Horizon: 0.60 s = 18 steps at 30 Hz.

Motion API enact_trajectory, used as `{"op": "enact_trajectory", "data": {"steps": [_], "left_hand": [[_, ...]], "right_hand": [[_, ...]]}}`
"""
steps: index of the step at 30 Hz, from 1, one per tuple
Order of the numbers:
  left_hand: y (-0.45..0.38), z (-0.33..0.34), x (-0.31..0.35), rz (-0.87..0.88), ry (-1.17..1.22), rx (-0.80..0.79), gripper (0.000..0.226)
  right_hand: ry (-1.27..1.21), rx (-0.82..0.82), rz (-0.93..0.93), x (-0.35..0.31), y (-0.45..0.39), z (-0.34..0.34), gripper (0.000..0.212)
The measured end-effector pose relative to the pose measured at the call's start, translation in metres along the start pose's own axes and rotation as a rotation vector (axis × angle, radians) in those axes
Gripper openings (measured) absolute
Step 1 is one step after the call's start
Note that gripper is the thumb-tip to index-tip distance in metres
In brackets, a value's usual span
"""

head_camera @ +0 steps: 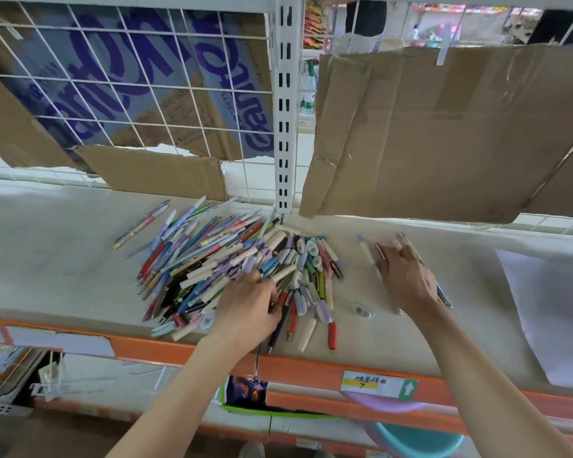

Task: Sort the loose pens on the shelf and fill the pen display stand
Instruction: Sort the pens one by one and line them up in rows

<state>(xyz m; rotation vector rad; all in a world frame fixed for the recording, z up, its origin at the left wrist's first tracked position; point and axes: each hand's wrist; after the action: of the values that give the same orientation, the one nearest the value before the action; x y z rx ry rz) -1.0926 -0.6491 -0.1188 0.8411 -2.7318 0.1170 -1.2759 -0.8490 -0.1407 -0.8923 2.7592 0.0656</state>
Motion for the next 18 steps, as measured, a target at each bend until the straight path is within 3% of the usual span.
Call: {"op": "enact_trajectory", "data": {"steps": [2, 5, 8, 11, 14, 18], "left_hand": [[-0.001, 0.001, 0.002, -0.012, -0.045, -0.010, 0.022], [-0.002, 0.003, 0.005, -0.029, -0.132, -0.017, 0.029], [-0.003, 0.004, 0.006, -0.054, -0.121, -0.019, 0.029], [0.000, 0.002, 0.006, -0.066, -0.043, 0.015, 0.025], [0.004, -0.001, 0.001, -0.111, 0.070, 0.033, 0.031], [0.008, -0.009, -0.007, -0.136, 0.267, 0.007, 0.016]], "right_hand": [[0.025, -0.015, 0.012, -0.003, 0.002, -0.002, 0.039], [0.017, 0.109, -0.038, -0.022, 0.013, -0.012, 0.027], [-0.198, 0.144, -0.357, -0.054, 0.035, -0.020, 0.016], [-0.353, -0.041, -0.622, -0.081, 0.052, -0.021, 0.009], [-0.322, -0.150, -0.549, -0.087, 0.062, -0.016, 0.007], [-0.080, -0.253, -0.401, -0.081, 0.074, -0.011, 0.015]]}}
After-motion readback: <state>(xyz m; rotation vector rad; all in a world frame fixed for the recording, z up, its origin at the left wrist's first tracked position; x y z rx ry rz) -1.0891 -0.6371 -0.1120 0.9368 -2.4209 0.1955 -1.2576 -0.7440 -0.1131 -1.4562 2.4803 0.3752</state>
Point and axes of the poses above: each hand's wrist, its own y-axis away from the middle knuckle, its own z-axis out of the palm, x = y × z, and after that the axes turned 11 degrees about -z, right-handed
